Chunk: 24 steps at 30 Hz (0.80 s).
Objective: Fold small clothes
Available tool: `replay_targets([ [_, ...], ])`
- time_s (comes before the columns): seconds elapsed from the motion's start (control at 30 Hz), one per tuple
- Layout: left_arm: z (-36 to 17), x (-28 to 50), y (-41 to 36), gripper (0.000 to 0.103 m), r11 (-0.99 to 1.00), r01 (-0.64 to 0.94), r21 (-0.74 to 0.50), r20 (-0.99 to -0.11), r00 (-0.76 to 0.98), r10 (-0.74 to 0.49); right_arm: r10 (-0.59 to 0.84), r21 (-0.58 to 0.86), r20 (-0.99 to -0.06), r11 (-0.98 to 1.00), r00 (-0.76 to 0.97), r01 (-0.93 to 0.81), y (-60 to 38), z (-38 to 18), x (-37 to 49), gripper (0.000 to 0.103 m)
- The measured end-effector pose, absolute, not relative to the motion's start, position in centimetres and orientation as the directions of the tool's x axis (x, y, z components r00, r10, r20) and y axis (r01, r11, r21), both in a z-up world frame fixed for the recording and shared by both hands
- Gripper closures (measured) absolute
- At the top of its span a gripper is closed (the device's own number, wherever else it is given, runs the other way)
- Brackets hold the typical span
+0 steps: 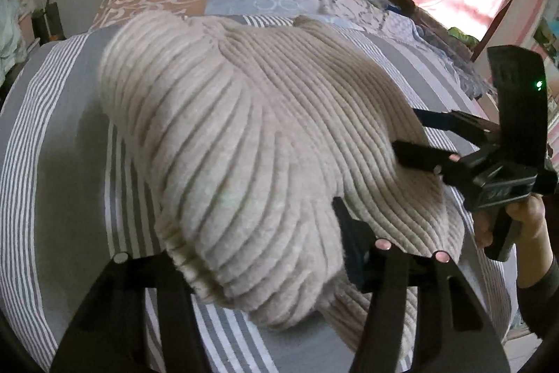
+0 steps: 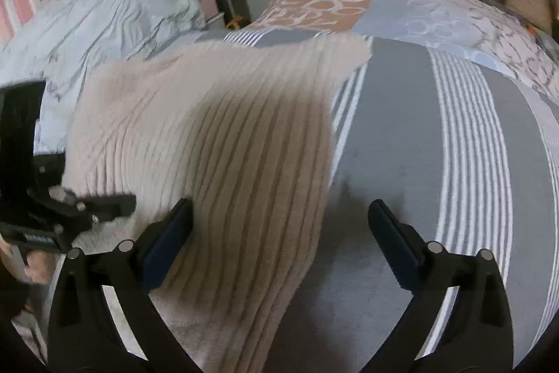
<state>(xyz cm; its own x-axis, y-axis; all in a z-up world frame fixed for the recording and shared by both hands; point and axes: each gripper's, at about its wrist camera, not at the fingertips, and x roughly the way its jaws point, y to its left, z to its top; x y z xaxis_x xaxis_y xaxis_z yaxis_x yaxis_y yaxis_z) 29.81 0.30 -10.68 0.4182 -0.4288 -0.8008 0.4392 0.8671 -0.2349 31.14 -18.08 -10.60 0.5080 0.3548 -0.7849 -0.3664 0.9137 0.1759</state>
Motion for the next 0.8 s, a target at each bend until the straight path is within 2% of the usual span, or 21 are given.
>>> replay_targets([
  [0.07,-10.6,29.8,0.3,0.045,0.866,0.44,-0.236,-0.801,0.416,-0.429,0.35,0.159,-0.794,0.908,0.496,-0.387,-17.6,-10.9,30.8,0.009],
  [0.1,-10.6,29.9,0.3,0.045,0.866,0.441,-0.236,-0.802,0.415,-0.43,0.348,0.144,-0.8,0.902,0.489,-0.408,-17.0,-11.1,30.5,0.014],
  [0.13,-10.6,30.0,0.2,0.045,0.866,0.442,-0.234,-0.803,0.415,-0.428,0.351,0.133,-0.801,0.894,0.485,-0.428,-16.5,-11.1,30.2,0.025],
  [0.27,-10.7,29.9,0.0,0.045,0.866,0.454,-0.212,-0.805,0.421,-0.417,0.323,0.042,-0.806,0.867,0.495,-0.497,-15.3,-10.9,29.1,0.033],
  [0.43,-10.6,29.8,-0.4,0.048,0.865,0.468,-0.183,-0.807,0.431,-0.404,0.308,-0.044,-0.795,0.83,0.522,-0.557,-14.5,-10.4,28.1,0.049],
  [0.6,-10.4,29.8,-0.4,0.056,0.862,0.468,-0.193,-0.8,0.433,-0.414,0.329,-0.049,-0.758,0.832,0.563,-0.553,-15.2,-10.5,27.5,0.054],
  [0.8,-9.9,29.7,-0.8,0.06,0.872,0.454,-0.182,-0.807,0.438,-0.396,0.32,-0.056,-0.726,0.854,0.608,-0.517,-15.4,-10.2,26.7,0.059],
])
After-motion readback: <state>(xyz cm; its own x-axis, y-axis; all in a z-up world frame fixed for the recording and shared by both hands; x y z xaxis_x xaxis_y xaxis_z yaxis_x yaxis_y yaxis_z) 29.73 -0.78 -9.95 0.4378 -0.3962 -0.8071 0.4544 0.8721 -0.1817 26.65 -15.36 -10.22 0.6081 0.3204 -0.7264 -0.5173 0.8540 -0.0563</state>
